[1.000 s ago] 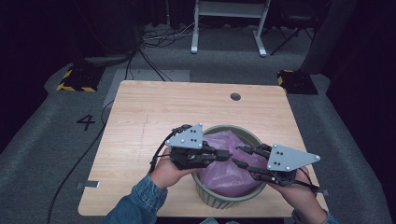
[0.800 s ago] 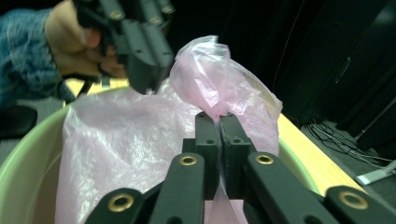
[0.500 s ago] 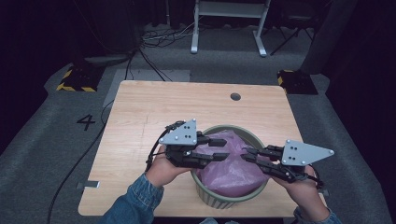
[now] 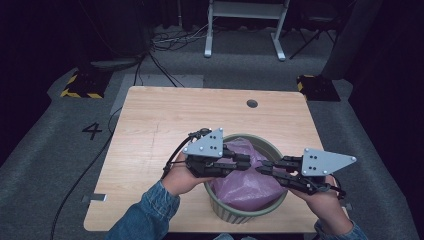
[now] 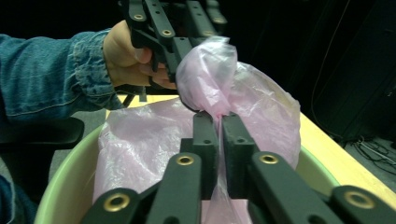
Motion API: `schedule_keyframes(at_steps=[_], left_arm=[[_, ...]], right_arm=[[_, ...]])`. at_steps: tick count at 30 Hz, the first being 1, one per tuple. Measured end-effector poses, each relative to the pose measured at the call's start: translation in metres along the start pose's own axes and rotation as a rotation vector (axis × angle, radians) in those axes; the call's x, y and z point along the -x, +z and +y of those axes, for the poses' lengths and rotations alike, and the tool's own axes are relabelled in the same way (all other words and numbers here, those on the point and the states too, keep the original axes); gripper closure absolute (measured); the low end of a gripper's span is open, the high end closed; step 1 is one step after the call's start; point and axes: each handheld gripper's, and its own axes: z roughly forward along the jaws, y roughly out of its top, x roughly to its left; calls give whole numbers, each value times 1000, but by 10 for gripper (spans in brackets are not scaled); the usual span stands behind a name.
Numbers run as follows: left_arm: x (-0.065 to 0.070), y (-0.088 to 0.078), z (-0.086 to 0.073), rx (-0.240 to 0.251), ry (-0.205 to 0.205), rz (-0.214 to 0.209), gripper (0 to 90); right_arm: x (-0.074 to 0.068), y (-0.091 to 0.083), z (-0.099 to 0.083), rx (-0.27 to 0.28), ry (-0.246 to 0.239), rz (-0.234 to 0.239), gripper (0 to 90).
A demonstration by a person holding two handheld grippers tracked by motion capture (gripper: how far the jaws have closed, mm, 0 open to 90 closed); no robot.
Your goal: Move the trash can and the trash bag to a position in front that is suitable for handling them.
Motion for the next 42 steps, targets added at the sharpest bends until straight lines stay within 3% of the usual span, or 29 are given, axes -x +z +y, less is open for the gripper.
schedule_keyframes(at_steps=[3,7,12,16,28,33,42], left_arm=[[3,-1,1,1,7,15,900],[4,-5,1,1,4,63,900],[0,-12,-2,12,-25,121,900],[-1,-19,-8,3,-34,156,900],[-10,-56,-31,29,-114,256,900],[-11,-72,-44,50,-127,264,900],[-11,-94,-65,34,-137,274,900]], right_arm=[[-1,1,0,9,-10,-24,779],[-2,-2,0,23,-14,-49,826],[-2,-12,-1,59,-1,-83,848],[0,-20,-3,61,0,-108,860],[2,-44,-16,53,15,-152,895],[5,-57,-26,34,33,-168,895],[11,-79,-43,1,79,-183,895]])
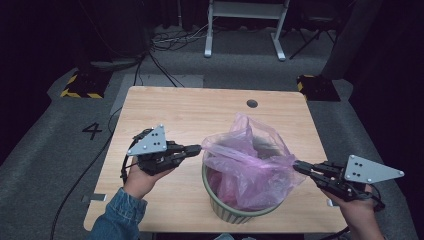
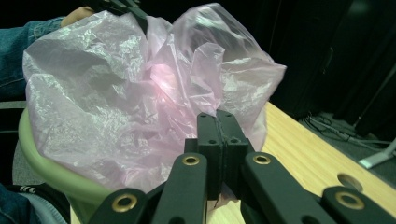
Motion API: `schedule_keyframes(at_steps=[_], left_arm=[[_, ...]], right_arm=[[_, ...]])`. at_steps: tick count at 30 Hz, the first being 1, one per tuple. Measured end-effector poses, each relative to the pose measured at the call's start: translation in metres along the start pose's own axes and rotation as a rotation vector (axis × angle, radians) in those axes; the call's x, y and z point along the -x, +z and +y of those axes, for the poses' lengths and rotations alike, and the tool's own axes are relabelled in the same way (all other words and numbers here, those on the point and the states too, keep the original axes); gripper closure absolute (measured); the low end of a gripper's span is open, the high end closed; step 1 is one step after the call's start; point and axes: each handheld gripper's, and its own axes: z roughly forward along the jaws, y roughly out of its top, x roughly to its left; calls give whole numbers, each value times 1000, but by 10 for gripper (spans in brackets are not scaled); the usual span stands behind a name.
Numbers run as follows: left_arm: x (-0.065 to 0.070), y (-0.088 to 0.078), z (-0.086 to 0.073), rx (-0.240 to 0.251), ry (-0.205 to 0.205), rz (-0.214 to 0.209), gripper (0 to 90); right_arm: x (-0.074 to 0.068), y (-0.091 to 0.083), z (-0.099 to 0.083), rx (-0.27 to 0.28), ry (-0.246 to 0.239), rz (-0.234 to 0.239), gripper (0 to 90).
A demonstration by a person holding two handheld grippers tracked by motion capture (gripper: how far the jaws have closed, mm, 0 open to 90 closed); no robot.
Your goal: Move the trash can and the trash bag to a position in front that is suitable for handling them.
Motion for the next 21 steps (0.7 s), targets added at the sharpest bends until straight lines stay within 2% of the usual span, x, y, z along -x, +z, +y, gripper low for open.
schedule_keyframes(at_steps=[6,11,15,19,21], left_arm=[[-6,-20,-13,-1,-24,30,900],[-8,-36,-26,-24,-37,48,900],[-6,-47,-33,-52,-45,61,900],[1,-53,-35,-56,-31,55,900],[4,-56,-33,-35,-32,57,897]], right_arm=[[8,-16,-11,-11,48,-12,895],[10,-27,-20,-20,66,-30,895],[12,-33,-26,-51,77,-47,894],[10,-37,-27,-61,71,-34,893],[8,-37,-25,-63,63,-16,874]])
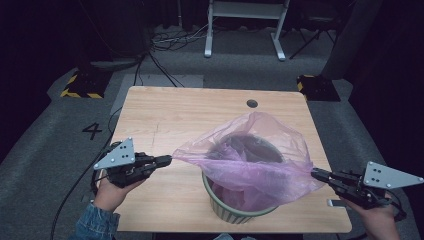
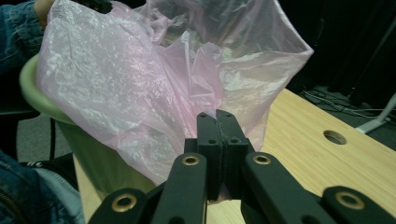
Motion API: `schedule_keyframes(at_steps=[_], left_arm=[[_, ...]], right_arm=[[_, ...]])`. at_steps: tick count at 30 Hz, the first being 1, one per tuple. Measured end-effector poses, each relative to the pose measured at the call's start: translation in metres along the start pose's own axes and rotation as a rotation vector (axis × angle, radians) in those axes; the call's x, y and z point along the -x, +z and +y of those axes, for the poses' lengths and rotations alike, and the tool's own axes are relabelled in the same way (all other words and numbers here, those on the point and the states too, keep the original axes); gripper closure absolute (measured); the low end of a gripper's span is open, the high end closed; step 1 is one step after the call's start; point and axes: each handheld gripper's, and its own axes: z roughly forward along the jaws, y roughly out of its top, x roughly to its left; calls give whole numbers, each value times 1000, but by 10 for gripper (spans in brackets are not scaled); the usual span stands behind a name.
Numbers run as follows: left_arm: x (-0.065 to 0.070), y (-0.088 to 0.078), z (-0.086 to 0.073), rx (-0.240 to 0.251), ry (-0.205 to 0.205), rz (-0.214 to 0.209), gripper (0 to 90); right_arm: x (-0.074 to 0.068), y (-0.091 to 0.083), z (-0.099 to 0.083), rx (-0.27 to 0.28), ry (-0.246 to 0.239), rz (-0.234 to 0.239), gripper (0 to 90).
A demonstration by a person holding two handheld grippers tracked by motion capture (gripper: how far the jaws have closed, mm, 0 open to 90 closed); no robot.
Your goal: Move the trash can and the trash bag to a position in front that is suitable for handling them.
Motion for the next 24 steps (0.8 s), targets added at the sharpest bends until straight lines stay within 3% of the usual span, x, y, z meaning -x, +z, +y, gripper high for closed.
schedule_keyframes(at_steps=[4,6,10,20,24], left_arm=[[-5,-3,9,65,-45,-42,636],[-6,-1,15,86,-35,-55,576],[-9,8,30,98,-20,-71,487],[-26,46,54,67,-32,-76,407],[-31,59,57,47,-28,-69,402]], right_arm=[[1,-1,12,27,14,13,663],[5,-1,19,44,29,5,514],[12,1,34,41,26,-20,418],[16,-2,61,95,-8,2,369],[21,-10,69,106,-18,-31,369]])
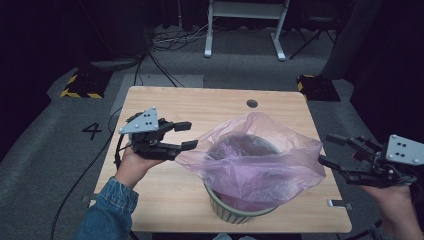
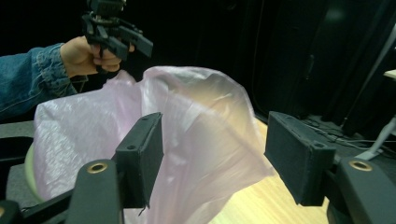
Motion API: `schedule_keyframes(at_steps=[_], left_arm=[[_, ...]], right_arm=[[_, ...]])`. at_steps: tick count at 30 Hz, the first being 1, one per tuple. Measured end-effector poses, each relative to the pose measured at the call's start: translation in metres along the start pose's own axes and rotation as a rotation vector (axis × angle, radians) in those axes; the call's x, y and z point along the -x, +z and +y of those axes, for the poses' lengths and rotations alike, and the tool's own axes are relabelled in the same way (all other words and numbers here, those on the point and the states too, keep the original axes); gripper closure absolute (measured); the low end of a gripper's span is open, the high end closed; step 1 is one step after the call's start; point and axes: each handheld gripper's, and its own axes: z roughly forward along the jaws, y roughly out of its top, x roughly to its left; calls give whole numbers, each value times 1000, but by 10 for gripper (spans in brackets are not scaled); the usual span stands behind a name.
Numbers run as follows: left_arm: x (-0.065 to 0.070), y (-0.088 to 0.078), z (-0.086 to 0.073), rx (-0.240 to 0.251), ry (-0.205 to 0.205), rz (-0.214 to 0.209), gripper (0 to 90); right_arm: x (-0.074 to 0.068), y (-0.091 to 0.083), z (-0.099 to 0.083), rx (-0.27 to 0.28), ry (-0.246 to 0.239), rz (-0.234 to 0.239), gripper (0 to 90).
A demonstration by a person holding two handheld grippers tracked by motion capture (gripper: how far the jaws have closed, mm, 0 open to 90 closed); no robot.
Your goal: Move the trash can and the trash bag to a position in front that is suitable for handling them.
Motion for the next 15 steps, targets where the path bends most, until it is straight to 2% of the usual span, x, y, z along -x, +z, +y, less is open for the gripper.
schedule_keyframes(at_steps=[3,7,11,15], left_arm=[[-4,7,1,-12,-8,5,401],[-8,12,1,-16,-19,3,396],[-8,19,1,-31,-14,-22,407],[-7,26,0,-50,-15,-34,407]], right_arm=[[9,-4,4,21,16,-31,369],[27,-1,5,26,81,-77,353],[40,13,4,-27,88,-102,352],[53,35,-4,-91,109,-90,324]])
